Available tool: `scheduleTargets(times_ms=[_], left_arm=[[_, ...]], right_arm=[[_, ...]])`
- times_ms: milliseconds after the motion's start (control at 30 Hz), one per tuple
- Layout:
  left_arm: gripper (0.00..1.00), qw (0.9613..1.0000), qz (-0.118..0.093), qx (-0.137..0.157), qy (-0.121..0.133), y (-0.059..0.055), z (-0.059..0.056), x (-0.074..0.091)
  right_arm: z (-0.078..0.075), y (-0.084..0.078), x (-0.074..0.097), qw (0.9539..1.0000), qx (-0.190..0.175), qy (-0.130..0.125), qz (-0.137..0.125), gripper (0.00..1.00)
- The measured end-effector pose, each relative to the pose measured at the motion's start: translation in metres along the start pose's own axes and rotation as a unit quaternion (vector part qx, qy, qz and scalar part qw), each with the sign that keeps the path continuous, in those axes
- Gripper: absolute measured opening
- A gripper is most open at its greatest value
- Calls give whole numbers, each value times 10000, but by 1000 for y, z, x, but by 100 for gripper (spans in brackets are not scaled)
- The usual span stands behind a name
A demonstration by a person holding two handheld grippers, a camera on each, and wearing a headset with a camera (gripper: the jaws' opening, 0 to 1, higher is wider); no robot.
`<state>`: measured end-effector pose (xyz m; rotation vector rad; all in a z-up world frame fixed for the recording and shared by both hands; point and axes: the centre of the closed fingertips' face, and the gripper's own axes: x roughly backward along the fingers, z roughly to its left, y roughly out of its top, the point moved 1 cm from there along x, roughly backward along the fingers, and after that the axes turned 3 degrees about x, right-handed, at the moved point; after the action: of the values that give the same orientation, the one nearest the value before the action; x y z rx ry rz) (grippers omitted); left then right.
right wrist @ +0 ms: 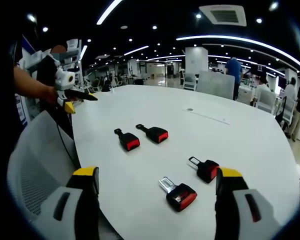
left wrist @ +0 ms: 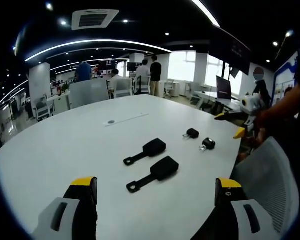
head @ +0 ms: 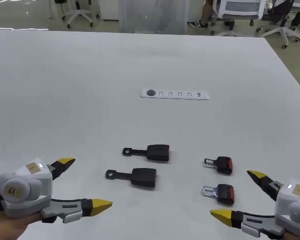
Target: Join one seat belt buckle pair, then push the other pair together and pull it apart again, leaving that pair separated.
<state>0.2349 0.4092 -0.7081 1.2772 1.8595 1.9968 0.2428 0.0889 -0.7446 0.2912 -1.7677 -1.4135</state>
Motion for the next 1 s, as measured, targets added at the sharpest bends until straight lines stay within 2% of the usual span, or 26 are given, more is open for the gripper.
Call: scheduleTargets(times_ms=[600, 1000], left_arm=[[100, 10000, -20, 21, 17, 0, 4, 3], [100, 10000, -1, -50, -66, 2, 3, 1]], right_arm=[[-2, -1, 2, 10000, -14, -57, -24, 99], [-4, 3, 2, 9999, 41, -61, -90, 98]])
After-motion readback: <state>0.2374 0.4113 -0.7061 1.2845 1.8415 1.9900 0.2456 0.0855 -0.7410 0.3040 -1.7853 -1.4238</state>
